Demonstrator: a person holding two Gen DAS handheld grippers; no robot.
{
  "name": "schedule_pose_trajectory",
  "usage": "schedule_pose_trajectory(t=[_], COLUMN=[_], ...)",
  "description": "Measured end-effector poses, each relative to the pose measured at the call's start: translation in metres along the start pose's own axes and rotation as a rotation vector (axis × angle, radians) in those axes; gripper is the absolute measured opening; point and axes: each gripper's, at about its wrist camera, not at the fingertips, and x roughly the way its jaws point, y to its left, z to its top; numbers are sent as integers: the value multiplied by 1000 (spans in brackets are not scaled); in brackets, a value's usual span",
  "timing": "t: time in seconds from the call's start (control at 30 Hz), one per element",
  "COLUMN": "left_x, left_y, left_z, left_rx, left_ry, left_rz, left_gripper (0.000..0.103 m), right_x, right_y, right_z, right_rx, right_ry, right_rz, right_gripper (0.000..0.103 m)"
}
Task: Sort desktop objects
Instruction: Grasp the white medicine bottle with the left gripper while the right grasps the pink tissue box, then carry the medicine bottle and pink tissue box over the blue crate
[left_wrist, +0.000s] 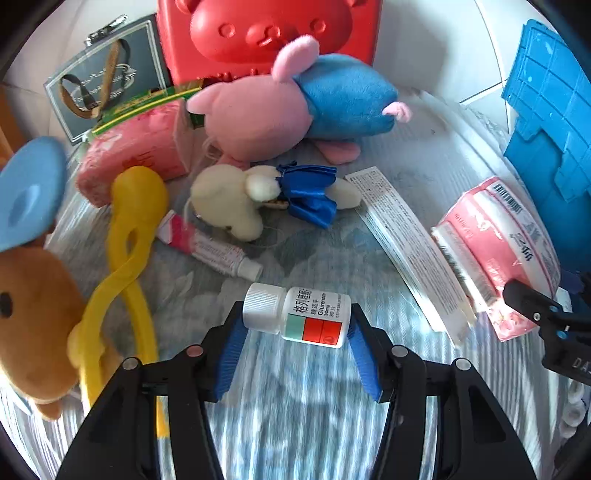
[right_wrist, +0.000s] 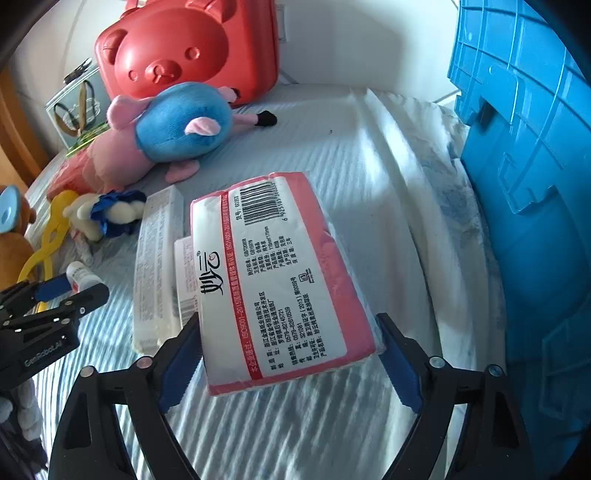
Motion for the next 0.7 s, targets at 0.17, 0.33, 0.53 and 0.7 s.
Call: schedule_pose_trajectory(t=[0.17,0.33,0.53,0.7], left_x=[-30,-59,-103,-142], left_y=[5,7,9,10], left_z=[-12,-24,-44,-56], left_rx=[-6,-19,-20,-37], left_ry=[-35,-63,-117,-184], left_rz=[10,19,37,56], left_gripper=[53,53,53,53], right_x=[-21,-46,-87,-130], right_y=[6,13,30,47], right_z=[-9,-18,-30,-43], right_rx=[-6,-28,-72,-122], right_ry=[-20,-50,-105,-171], right_rz=[5,1,29,49], right_gripper=[85,83,82,82])
